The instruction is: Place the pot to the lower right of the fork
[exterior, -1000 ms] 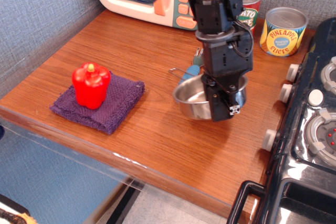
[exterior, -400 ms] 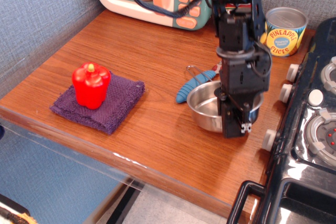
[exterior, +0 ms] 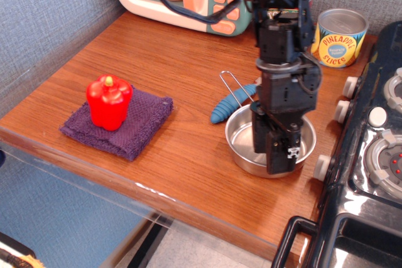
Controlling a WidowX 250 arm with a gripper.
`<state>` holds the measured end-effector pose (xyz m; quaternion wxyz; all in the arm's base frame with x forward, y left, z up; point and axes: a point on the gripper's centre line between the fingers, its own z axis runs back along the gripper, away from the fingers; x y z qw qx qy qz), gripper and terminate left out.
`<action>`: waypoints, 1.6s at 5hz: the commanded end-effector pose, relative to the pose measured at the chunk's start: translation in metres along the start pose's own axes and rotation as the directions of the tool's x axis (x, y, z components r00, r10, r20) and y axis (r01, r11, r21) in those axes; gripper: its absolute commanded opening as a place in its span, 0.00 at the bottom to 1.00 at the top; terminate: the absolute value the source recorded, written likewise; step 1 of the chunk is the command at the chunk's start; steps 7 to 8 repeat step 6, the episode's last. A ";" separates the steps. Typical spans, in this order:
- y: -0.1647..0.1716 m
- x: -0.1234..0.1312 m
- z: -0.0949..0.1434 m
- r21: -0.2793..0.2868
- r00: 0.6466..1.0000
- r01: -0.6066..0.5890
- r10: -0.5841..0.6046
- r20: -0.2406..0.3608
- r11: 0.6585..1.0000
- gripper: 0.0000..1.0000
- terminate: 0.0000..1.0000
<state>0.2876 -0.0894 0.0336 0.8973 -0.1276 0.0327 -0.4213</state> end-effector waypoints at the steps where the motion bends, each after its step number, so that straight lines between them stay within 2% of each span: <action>1: 0.000 -0.038 0.096 0.181 0.930 -0.311 0.260 0.258 0.933 1.00 0.00; 2: 0.010 -0.061 0.116 0.291 0.840 -0.533 0.458 0.291 0.794 1.00 0.00; 3: 0.021 -0.069 0.116 0.344 0.786 -0.618 0.554 0.274 0.707 1.00 0.00; 4: 0.027 -0.073 0.115 0.315 0.767 -0.641 0.585 0.262 0.699 1.00 0.00; 5: 0.027 -0.073 0.115 0.315 0.767 -0.641 0.585 0.262 0.699 1.00 0.00; 6: 0.027 -0.073 0.115 0.315 0.767 -0.641 0.585 0.262 0.699 1.00 1.00; 8: 0.027 -0.073 0.115 0.315 0.767 -0.641 0.585 0.262 0.699 1.00 1.00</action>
